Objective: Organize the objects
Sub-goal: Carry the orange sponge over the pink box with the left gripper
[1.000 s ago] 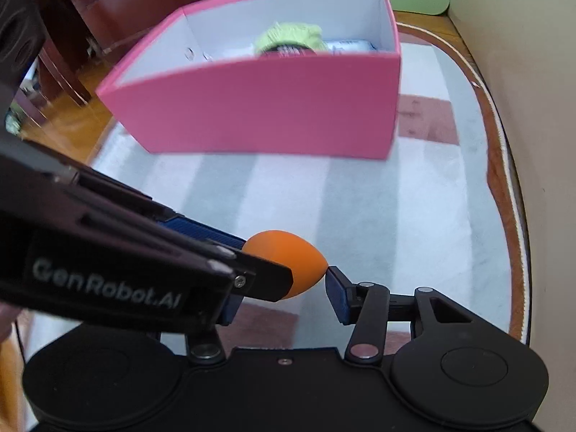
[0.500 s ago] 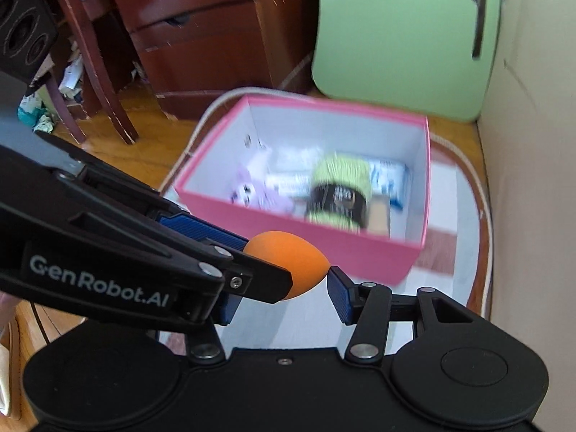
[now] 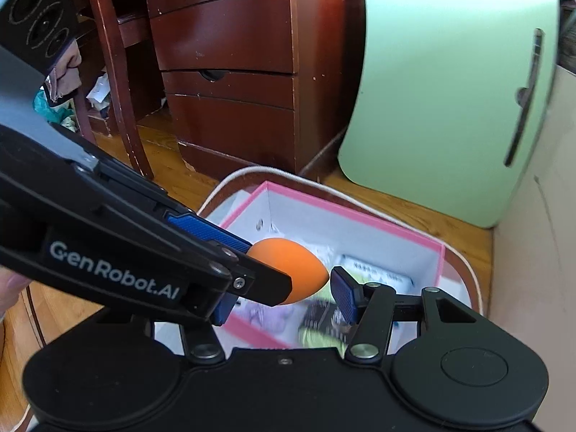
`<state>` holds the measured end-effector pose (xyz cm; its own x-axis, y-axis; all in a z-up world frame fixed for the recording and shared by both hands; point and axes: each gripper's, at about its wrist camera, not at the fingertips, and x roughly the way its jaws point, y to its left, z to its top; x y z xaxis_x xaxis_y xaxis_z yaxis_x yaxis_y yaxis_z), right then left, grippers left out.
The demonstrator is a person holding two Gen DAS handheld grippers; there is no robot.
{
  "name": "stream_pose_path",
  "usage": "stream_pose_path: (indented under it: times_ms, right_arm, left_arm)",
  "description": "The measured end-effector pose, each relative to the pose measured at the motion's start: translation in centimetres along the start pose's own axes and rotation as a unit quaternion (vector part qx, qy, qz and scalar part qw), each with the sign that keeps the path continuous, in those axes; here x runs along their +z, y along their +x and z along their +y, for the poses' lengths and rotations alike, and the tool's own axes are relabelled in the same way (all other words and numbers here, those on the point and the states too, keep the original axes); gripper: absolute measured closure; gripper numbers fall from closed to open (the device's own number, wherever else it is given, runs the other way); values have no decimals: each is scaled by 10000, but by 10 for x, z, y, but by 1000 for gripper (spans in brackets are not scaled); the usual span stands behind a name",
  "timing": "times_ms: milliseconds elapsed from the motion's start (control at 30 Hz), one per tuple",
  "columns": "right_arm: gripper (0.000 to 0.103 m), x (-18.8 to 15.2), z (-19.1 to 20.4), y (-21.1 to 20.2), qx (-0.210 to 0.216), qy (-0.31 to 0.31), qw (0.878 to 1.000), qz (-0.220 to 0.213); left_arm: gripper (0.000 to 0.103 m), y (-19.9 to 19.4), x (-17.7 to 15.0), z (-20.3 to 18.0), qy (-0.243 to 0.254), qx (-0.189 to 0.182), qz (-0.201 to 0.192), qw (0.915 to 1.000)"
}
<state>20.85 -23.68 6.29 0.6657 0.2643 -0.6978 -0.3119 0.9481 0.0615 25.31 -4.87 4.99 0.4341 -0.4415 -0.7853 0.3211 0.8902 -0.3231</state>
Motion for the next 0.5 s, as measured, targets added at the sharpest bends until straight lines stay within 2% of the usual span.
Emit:
stream_pose_path:
  times_ms: [133,267,367,500]
  right_arm:
    - [41,14,-16,37,389,85,9992,31]
    - [41,20,-32,83,651,280,9970,308]
    - [41,20,-39,110,697,454,9954,479]
    - [39,13,-44,141,878,720,9908,731]
  left_arm:
    - [72,31,15,30,-353,121,93,9993]
    - [72,64,20,58,-669,154,131,9976]
    - [72,85,17,76,-917,203,174,9954]
    - [72,103,5,93,-1200,501,96,9915]
